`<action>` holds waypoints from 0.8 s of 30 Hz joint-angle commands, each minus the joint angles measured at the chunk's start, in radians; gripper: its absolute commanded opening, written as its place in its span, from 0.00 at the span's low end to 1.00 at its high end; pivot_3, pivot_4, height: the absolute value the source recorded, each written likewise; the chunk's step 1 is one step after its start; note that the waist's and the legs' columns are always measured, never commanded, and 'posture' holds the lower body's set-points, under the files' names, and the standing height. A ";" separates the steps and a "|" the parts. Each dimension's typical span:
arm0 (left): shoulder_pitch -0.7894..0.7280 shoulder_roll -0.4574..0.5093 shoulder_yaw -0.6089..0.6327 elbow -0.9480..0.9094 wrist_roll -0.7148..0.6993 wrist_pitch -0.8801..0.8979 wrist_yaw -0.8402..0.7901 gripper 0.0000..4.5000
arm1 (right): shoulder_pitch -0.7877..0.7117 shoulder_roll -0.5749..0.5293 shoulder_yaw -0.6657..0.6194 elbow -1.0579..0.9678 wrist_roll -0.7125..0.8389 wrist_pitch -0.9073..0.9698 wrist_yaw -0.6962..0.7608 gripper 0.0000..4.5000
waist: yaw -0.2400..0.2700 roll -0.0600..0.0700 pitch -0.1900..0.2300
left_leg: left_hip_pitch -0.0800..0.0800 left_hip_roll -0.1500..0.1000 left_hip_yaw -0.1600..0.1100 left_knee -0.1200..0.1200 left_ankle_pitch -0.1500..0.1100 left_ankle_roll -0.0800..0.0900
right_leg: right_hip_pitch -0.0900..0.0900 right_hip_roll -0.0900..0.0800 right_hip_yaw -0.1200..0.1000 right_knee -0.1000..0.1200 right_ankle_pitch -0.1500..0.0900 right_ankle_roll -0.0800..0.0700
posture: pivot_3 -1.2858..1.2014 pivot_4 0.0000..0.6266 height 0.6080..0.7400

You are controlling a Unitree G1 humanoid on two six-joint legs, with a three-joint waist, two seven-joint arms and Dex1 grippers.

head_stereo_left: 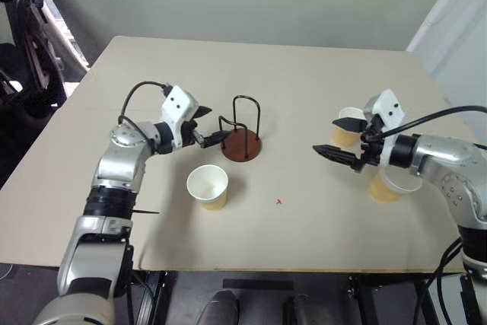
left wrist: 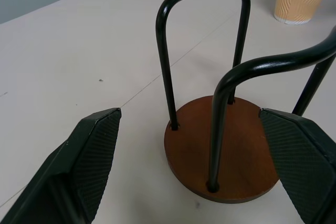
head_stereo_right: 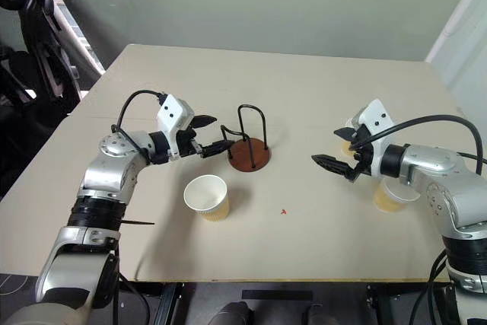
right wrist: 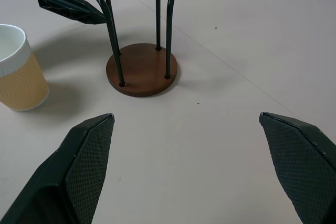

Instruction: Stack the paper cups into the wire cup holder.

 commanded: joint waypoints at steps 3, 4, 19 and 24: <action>-0.034 -0.003 0.006 0.015 0.014 -0.026 0.007 1.00 | -0.007 -0.013 -0.038 -0.026 0.002 -0.010 -0.007 1.00 | 0.000 0.000 0.000 | 0.000 0.000 0.000 0.000 0.000 0.000 | 0.000 0.000 0.000 0.000 0.000 0.000 | 0.52 0.24 1.00; -0.035 -0.003 0.004 0.022 0.019 -0.030 0.008 1.00 | -0.008 -0.013 -0.037 -0.025 0.002 -0.010 -0.007 1.00 | 0.000 0.000 0.000 | 0.000 0.000 0.000 0.000 0.000 0.000 | 0.000 0.000 0.000 0.000 0.000 0.000 | 0.52 0.24 1.00; -0.103 -0.034 -0.009 0.174 0.042 -0.107 -0.033 1.00 | 0.001 -0.068 -0.044 -0.064 0.074 0.035 0.061 1.00 | 0.002 0.000 0.000 | 0.000 0.000 0.000 0.000 0.000 0.000 | 0.000 0.000 0.000 0.000 0.000 0.000 | 0.52 0.24 1.00; -0.117 -0.071 -0.016 0.215 0.047 -0.118 -0.053 0.86 | 0.003 -0.075 -0.043 -0.071 0.077 0.036 0.056 1.00 | 0.002 0.000 0.000 | 0.000 0.000 0.000 0.000 0.000 0.000 | 0.000 0.000 0.000 0.000 0.000 0.000 | 0.52 0.24 1.00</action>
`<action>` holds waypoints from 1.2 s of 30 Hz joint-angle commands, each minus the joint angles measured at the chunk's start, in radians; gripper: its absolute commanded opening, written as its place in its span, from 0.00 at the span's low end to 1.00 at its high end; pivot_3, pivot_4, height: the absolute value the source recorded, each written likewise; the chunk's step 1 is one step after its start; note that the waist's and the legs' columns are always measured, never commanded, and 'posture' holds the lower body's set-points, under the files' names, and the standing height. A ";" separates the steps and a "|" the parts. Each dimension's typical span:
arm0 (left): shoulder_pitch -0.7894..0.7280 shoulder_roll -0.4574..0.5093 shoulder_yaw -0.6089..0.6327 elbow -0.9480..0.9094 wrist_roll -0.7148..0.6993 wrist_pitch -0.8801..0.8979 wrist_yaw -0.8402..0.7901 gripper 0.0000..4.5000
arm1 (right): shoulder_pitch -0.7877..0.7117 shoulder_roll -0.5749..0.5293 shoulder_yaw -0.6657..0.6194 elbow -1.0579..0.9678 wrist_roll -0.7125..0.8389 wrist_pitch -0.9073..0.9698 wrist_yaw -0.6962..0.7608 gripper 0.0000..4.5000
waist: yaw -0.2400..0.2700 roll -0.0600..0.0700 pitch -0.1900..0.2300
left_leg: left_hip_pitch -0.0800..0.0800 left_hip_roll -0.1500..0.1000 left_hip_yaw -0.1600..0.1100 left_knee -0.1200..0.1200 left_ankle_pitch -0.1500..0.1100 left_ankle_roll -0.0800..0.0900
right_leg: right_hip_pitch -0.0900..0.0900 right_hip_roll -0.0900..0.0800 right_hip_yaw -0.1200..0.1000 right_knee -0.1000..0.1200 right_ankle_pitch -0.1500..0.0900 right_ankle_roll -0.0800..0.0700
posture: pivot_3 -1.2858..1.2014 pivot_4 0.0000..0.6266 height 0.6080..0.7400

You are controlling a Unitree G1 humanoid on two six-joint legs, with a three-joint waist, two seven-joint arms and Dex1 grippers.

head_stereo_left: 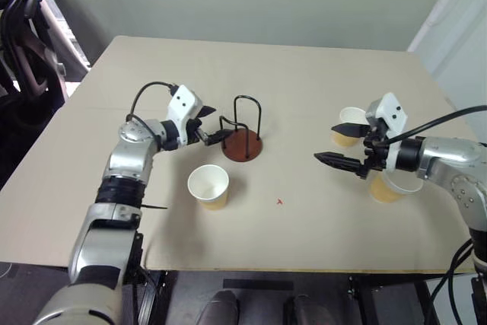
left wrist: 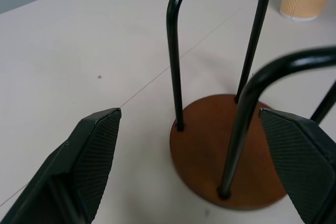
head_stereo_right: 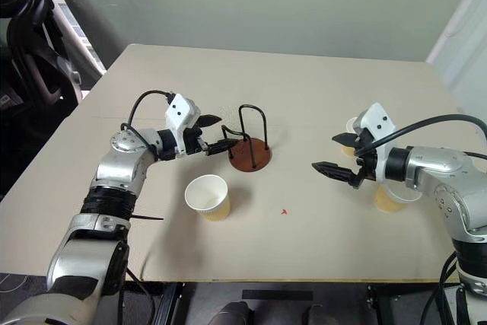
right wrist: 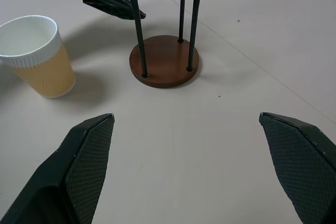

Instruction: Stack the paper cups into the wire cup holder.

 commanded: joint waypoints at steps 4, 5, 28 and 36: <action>-0.023 -0.028 -0.021 0.029 0.012 -0.030 -0.031 0.53 | -0.005 -0.020 -0.041 -0.040 0.016 -0.001 0.004 1.00 | 0.000 0.000 0.000 | 0.000 0.000 0.000 0.000 0.000 0.000 | 0.000 0.000 0.000 0.000 0.000 0.000 | 0.52 0.24 1.00; -0.020 -0.033 -0.028 0.032 0.015 -0.031 -0.034 0.44 | -0.004 -0.022 -0.043 -0.041 0.016 -0.001 0.005 1.00 | 0.000 0.000 0.000 | 0.000 0.000 0.000 0.000 0.000 0.000 | 0.000 0.000 0.000 0.000 0.000 0.000 | 0.52 0.24 1.00; -0.106 -0.155 -0.117 -0.038 0.002 0.030 -0.192 0.01 | 0.117 -0.147 -0.167 -0.117 0.062 0.052 0.009 1.00 | 0.008 0.000 0.000 | -0.001 0.000 0.001 0.001 0.000 0.000 | 0.001 0.000 0.000 0.000 0.000 0.001 | 0.52 0.24 1.00; -0.129 -0.180 -0.173 -0.089 0.000 0.044 -0.282 0.01 | 0.180 -0.196 -0.239 -0.167 0.105 0.089 0.012 1.00 | 0.012 0.000 0.000 | -0.001 0.000 0.002 0.001 0.000 0.001 | 0.001 0.000 0.000 0.000 0.000 0.001 | 0.52 0.24 1.00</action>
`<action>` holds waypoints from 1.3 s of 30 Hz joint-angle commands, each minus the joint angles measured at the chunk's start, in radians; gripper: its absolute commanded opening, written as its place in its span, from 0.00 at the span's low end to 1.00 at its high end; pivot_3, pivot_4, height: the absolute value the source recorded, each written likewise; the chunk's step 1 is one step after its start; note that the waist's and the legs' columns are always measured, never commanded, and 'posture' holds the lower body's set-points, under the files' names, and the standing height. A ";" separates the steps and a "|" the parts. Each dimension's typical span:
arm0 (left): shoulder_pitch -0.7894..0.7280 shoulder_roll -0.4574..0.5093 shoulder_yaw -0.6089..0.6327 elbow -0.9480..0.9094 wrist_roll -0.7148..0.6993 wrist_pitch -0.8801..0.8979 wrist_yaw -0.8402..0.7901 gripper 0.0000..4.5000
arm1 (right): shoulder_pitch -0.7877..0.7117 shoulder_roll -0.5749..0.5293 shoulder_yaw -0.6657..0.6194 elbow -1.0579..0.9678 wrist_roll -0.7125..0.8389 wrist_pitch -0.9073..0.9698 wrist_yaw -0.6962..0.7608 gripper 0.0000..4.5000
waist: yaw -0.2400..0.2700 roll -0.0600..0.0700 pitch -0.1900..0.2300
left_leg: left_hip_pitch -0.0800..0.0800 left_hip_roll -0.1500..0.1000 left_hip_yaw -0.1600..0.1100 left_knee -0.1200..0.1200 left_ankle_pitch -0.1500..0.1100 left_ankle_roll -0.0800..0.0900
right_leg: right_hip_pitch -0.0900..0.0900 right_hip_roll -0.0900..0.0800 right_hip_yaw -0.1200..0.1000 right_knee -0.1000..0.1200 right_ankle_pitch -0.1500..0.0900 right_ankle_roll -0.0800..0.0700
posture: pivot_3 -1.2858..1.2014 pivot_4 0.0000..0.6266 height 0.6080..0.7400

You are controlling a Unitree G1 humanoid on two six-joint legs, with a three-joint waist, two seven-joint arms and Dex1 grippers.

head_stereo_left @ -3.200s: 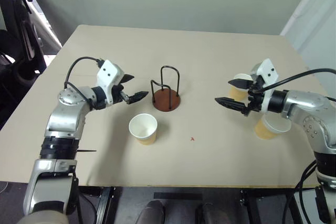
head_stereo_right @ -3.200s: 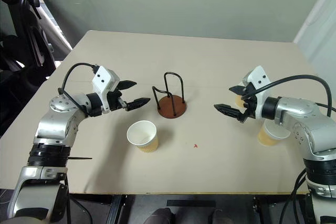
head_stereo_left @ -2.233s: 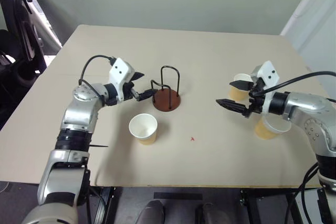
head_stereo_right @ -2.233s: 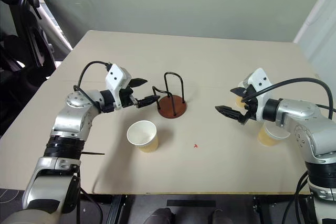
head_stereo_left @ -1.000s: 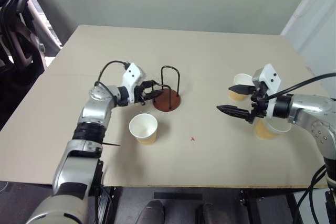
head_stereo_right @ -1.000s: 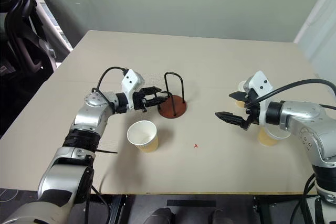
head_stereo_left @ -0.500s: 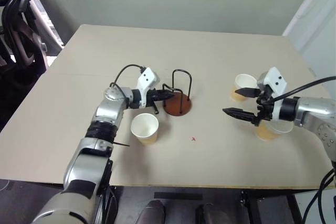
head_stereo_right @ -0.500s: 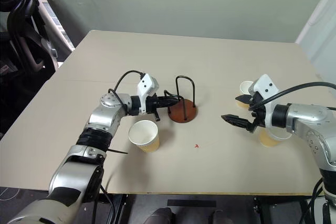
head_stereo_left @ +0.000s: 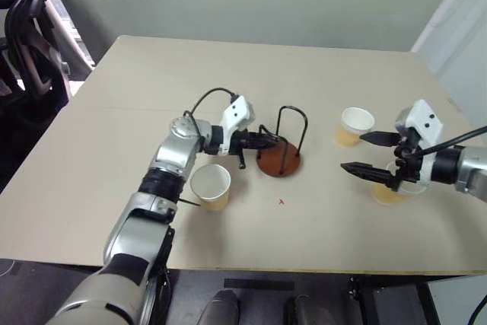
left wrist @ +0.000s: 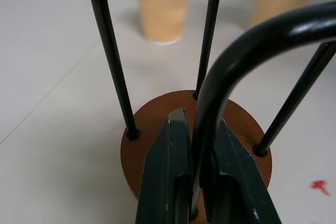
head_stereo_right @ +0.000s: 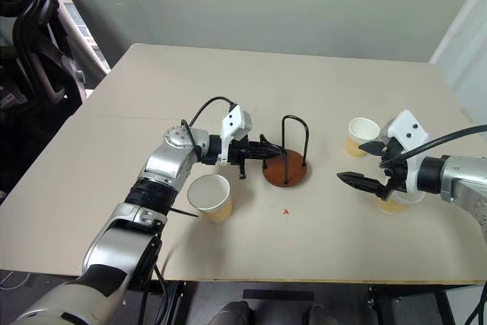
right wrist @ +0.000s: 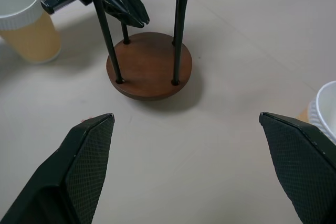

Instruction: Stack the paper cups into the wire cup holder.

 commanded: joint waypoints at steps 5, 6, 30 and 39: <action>-0.063 -0.057 -0.039 -0.040 -0.008 -0.011 -0.054 0.01 | 0.030 -0.032 -0.093 -0.069 0.046 0.025 -0.007 1.00 | 0.002 0.000 0.000 | 0.000 0.000 0.000 0.001 0.000 0.001 | 0.001 0.000 0.000 0.000 0.000 0.001 | 0.52 0.24 1.00; -0.064 -0.063 -0.045 -0.036 -0.005 -0.014 -0.060 0.01 | 0.035 -0.032 -0.099 -0.075 0.050 0.029 -0.011 1.00 | 0.002 0.000 0.000 | 0.000 0.000 0.000 0.001 0.000 0.001 | 0.001 0.000 0.000 0.000 0.000 0.001 | 0.52 0.24 1.00; -0.023 -0.074 -0.150 -0.034 0.041 -0.075 -0.183 0.01 | 0.228 -0.136 -0.344 -0.162 0.155 0.101 0.046 1.00 | 0.003 0.000 0.000 | 0.001 0.000 0.002 0.005 -0.001 0.003 | 0.004 0.001 0.001 0.000 -0.001 0.004 | 0.52 0.24 1.00; -0.014 -0.078 -0.163 -0.045 0.050 -0.074 -0.205 0.01 | 0.217 -0.124 -0.324 -0.165 0.160 0.088 0.020 1.00 | 0.003 0.000 0.000 | 0.001 -0.001 0.001 0.009 -0.002 0.004 | 0.005 0.001 0.001 0.000 -0.001 0.005 | 0.52 0.24 1.00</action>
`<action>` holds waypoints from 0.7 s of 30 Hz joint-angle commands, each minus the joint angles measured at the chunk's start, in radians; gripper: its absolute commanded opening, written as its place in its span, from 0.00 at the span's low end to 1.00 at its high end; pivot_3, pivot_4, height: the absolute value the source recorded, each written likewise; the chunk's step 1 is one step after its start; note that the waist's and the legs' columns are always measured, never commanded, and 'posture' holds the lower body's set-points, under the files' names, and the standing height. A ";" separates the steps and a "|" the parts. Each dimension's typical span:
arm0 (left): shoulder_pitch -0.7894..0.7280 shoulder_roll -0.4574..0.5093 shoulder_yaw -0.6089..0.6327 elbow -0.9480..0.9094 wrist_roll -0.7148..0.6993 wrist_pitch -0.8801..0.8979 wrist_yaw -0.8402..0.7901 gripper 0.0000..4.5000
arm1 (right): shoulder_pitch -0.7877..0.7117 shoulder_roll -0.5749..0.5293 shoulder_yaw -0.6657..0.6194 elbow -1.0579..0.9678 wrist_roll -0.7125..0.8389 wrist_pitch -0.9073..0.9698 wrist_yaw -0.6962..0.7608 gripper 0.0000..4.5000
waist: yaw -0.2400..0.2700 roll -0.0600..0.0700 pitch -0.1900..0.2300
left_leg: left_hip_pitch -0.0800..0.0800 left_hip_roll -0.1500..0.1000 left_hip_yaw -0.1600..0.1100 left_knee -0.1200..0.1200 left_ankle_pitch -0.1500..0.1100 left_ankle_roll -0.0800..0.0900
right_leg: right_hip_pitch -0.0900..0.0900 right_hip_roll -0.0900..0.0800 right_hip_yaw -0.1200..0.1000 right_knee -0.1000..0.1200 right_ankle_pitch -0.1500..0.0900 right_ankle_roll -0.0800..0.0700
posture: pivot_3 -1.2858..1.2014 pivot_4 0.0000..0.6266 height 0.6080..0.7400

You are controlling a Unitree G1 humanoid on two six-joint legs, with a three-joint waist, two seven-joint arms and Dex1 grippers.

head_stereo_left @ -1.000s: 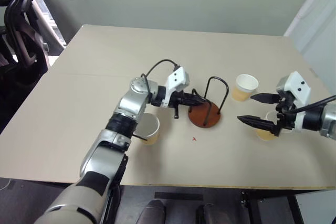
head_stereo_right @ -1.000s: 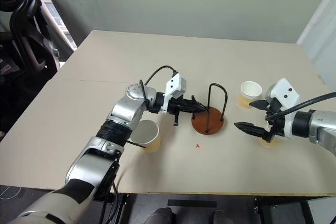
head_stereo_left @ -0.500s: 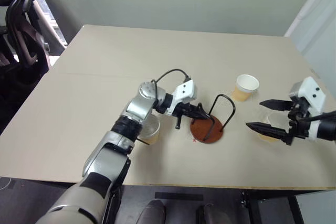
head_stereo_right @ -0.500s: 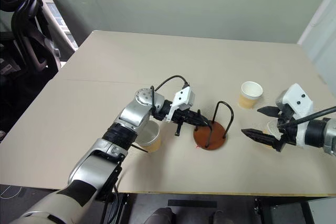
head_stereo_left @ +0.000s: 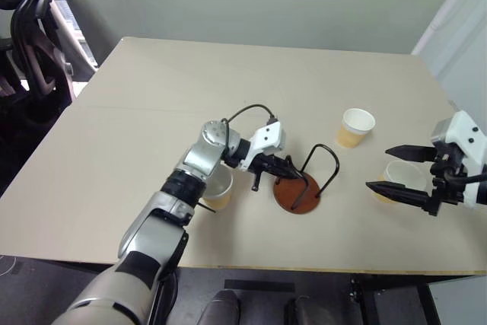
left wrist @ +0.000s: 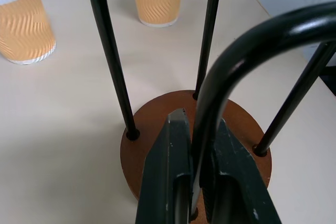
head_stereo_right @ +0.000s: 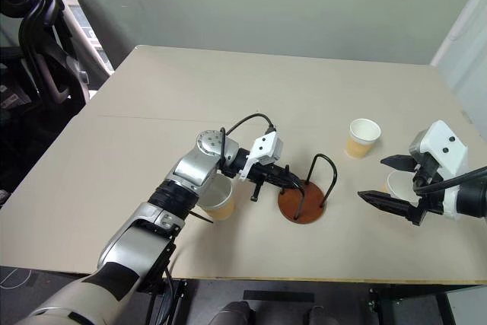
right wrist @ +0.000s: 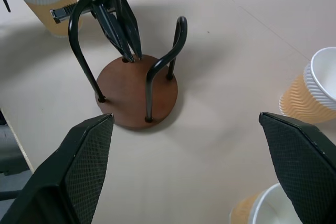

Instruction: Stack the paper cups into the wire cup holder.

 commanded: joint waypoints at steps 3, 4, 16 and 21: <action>0.004 -0.008 -0.006 -0.043 -0.005 -0.013 -0.016 0.01 | -0.010 -0.003 -0.020 -0.012 0.006 -0.024 -0.015 1.00 | 0.000 0.000 0.000 | 0.000 0.000 0.000 0.000 0.000 0.000 | 0.000 0.000 0.000 0.000 0.000 0.000 | 0.52 0.24 1.00; 0.006 -0.007 -0.008 -0.046 -0.005 -0.012 -0.018 0.01 | -0.009 -0.003 -0.020 -0.011 0.005 -0.026 -0.015 1.00 | 0.000 0.000 0.000 | 0.000 0.000 0.000 0.000 0.000 0.000 | 0.000 0.000 0.000 0.000 0.000 0.000 | 0.52 0.24 1.00; 0.014 -0.001 -0.001 -0.066 -0.007 0.004 -0.014 0.75 | -0.012 -0.018 -0.008 0.014 -0.014 -0.044 -0.013 1.00 | 0.000 0.000 0.000 | 0.000 0.000 0.000 0.002 0.000 0.000 | 0.001 0.000 0.000 0.000 0.000 0.001 | 0.52 0.24 1.00; 0.004 0.003 -0.002 -0.045 0.011 -0.038 0.007 0.99 | -0.022 -0.018 0.005 0.021 -0.018 -0.048 -0.019 1.00 | 0.000 0.000 0.000 | 0.001 0.000 0.000 0.003 0.000 0.001 | 0.001 0.000 0.000 0.000 0.000 0.001 | 0.52 0.24 1.00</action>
